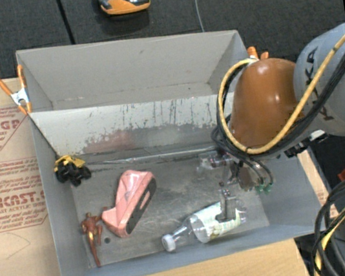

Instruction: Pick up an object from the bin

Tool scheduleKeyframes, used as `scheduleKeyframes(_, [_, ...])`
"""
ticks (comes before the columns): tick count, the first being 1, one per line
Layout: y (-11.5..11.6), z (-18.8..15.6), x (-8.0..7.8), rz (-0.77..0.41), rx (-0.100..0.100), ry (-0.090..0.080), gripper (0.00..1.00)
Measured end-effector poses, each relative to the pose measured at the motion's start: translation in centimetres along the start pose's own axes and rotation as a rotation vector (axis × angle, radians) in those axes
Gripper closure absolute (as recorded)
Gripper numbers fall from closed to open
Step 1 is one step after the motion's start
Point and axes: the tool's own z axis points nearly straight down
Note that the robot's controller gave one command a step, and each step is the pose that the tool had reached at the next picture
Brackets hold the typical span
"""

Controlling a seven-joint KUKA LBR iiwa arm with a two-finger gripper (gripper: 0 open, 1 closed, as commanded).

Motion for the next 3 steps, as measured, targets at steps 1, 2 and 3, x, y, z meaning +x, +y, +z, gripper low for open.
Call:
scheduleKeyframes(1, [0.0,-0.4,-0.2,0.000,0.000,-0.008,0.00])
scheduleKeyframes(2, [-2.0,7.1,0.6,-0.154,0.001,-0.010,0.00])
scheduleKeyframes(3, [-2.2,6.7,1.0,-0.167,0.000,-0.006,0.00])
